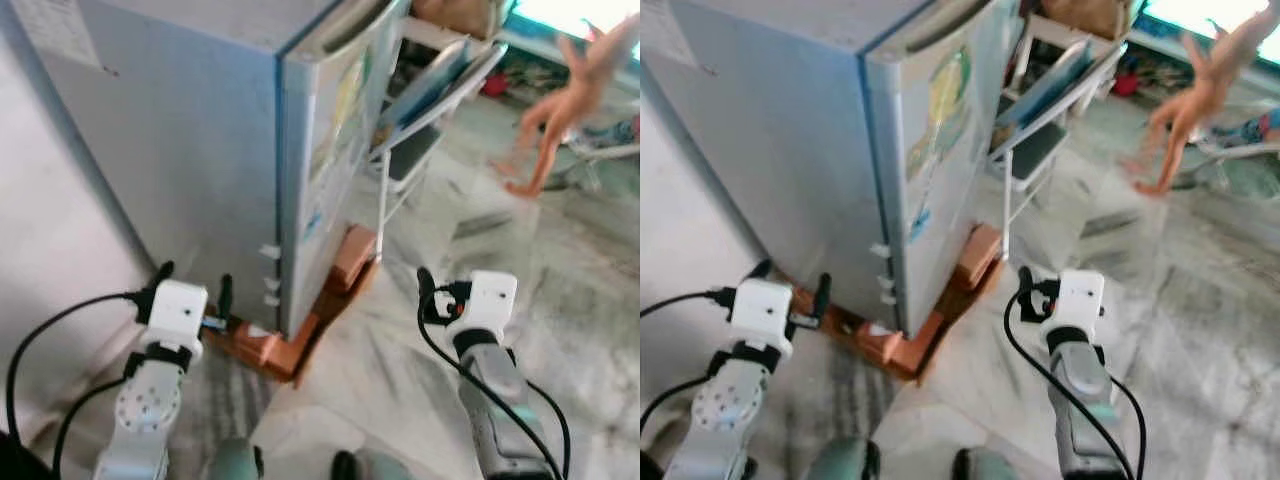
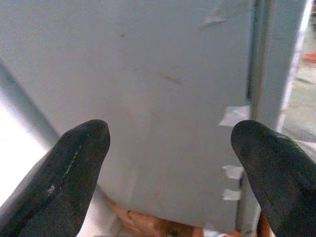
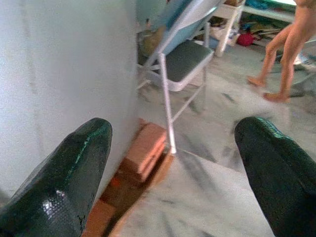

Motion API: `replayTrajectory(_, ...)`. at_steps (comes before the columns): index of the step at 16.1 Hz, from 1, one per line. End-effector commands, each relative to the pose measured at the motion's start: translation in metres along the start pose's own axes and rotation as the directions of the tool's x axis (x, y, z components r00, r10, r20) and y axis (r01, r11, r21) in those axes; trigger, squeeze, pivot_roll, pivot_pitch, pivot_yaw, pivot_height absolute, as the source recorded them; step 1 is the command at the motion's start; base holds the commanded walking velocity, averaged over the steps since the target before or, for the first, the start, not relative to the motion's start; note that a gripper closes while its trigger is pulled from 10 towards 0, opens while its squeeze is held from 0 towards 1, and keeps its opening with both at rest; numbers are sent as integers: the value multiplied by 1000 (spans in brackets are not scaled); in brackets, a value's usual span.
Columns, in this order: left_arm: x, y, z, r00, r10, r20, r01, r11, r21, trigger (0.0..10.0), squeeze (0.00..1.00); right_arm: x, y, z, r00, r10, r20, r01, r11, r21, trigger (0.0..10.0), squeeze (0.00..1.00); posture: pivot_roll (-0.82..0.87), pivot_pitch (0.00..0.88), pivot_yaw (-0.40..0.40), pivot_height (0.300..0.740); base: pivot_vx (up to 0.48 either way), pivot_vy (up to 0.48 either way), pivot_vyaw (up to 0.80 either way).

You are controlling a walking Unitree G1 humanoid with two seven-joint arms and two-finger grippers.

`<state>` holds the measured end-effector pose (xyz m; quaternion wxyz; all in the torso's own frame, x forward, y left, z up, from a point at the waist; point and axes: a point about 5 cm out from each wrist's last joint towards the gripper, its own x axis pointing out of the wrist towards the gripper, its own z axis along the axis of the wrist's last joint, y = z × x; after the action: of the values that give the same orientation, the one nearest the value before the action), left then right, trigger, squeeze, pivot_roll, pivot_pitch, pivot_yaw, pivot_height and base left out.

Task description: Restocking fridge

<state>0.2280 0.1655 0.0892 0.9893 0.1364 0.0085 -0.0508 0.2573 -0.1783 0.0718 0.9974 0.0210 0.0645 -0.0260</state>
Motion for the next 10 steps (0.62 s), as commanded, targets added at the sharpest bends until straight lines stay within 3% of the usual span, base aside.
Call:
replayTrajectory(1,5,-5,9,999,-12,40,12,1000,-1,10000,0,-3,-9,-1,999,-34,-13,34,999,-4,10000,0,153,131,-98,740,0,0,-800)
replayTrajectory(10,22,5,6,998,18,62,-16,999,-37,10000,0,-1,-4,1,1000,-9,-6,9,1000,5,10000,0,136,128,-100,740,0,0,-800)
